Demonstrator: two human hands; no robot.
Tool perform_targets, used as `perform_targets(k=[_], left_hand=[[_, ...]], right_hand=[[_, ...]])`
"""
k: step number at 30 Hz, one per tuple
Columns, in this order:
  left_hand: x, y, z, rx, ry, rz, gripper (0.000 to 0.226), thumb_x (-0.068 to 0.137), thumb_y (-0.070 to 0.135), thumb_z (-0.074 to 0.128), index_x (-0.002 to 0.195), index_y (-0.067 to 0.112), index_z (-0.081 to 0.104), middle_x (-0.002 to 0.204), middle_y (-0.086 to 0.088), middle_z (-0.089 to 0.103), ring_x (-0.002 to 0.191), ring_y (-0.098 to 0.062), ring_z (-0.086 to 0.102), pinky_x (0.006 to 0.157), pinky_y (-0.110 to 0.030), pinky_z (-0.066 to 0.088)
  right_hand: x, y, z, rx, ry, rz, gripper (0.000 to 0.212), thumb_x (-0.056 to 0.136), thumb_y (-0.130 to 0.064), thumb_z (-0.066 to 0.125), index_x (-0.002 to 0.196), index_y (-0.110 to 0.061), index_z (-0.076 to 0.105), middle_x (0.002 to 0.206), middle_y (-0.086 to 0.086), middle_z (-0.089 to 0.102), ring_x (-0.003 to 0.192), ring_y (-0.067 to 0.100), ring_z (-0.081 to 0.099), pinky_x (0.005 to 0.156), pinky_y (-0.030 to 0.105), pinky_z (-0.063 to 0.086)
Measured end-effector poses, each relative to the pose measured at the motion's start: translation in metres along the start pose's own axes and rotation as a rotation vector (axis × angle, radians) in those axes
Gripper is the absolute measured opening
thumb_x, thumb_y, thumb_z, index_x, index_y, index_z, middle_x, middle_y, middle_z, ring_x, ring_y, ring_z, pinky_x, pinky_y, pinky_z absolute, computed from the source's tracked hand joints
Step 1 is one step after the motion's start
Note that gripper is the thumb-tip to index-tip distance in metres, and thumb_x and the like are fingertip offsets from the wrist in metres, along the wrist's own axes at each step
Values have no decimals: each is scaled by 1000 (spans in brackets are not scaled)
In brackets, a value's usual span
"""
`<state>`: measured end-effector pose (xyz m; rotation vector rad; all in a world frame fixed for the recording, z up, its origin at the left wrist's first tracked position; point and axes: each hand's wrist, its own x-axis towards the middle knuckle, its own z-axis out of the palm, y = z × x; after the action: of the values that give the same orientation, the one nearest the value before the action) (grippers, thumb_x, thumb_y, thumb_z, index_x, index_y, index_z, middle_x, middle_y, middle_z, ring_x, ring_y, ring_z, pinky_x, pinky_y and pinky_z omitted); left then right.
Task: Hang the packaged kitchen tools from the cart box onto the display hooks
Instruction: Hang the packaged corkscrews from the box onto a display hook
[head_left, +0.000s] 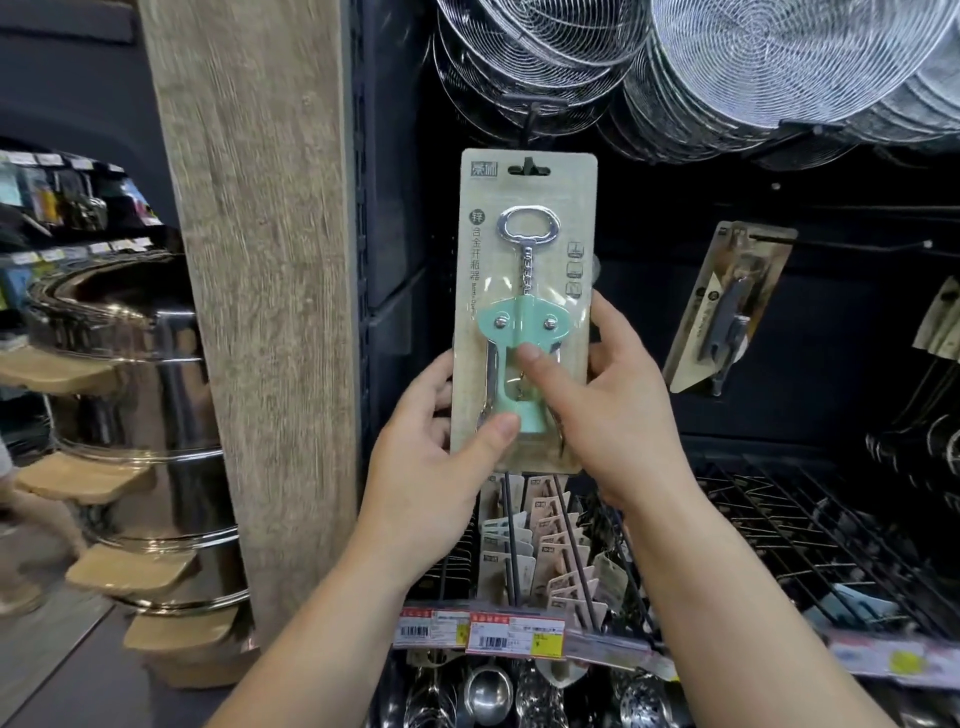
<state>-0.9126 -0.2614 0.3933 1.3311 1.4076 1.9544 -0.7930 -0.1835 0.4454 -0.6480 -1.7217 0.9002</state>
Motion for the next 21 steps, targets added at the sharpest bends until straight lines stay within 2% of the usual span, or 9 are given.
perform_targets(k=[4, 6, 8, 10, 13, 16, 18, 21], left_hand=[[1, -4, 1, 44, -2, -49, 67, 73, 43, 71, 137, 42, 50, 110, 10, 71, 94, -6, 72, 78, -23, 55], [5, -6, 3, 104, -27, -94, 75, 77, 40, 76, 144, 44, 43, 107, 11, 70, 92, -2, 70, 75, -17, 52], [15, -11, 8, 172, -5, -128, 76, 83, 30, 79, 146, 43, 38, 109, 13, 68, 96, 0, 68, 79, -14, 52], [28, -20, 15, 234, 67, -135, 65, 85, 27, 78, 140, 40, 45, 112, 13, 66, 103, -5, 66, 87, -21, 53], [49, -40, 24, 296, 116, -135, 45, 84, 34, 76, 122, 38, 53, 114, 9, 66, 104, -11, 66, 89, -30, 55], [64, -55, 31, 361, 130, -143, 62, 75, 55, 69, 131, 34, 52, 121, 4, 65, 106, -14, 66, 91, -42, 57], [74, -63, 35, 403, 128, -151, 73, 65, 68, 59, 129, 33, 53, 121, 4, 65, 105, -15, 66, 88, -44, 58], [85, -65, 36, 412, 134, -166, 63, 69, 65, 56, 121, 29, 54, 119, 1, 64, 98, -15, 66, 82, -41, 59]], right_hand=[[7, 12, 5, -4, -9, 31, 58, 88, -32, 72, 138, -46, 46, 110, -18, 71, 96, 0, 69, 86, 32, 59], [12, 19, 8, -50, 1, 40, 60, 87, -35, 72, 139, -46, 43, 107, -18, 71, 90, -5, 67, 81, 22, 57], [20, 26, 11, -121, 18, 56, 59, 87, -40, 71, 138, -41, 43, 97, -17, 68, 81, -8, 64, 65, 7, 49], [30, 35, 16, -163, 46, 86, 54, 87, -42, 70, 135, -34, 46, 91, -14, 66, 76, -5, 63, 59, 7, 47], [46, 48, 24, -212, 81, 100, 51, 89, -42, 68, 134, -28, 48, 94, -12, 65, 85, 4, 65, 73, 26, 55], [59, 61, 29, -262, 91, 69, 52, 90, -42, 66, 135, -26, 46, 100, -11, 65, 92, 9, 64, 76, 30, 54], [67, 69, 32, -309, 87, 72, 54, 91, -43, 65, 137, -26, 44, 104, -10, 64, 94, 10, 63, 76, 33, 53], [79, 73, 38, -343, 74, 75, 54, 92, -43, 62, 138, -24, 42, 102, -12, 60, 90, 10, 59, 70, 30, 46]])
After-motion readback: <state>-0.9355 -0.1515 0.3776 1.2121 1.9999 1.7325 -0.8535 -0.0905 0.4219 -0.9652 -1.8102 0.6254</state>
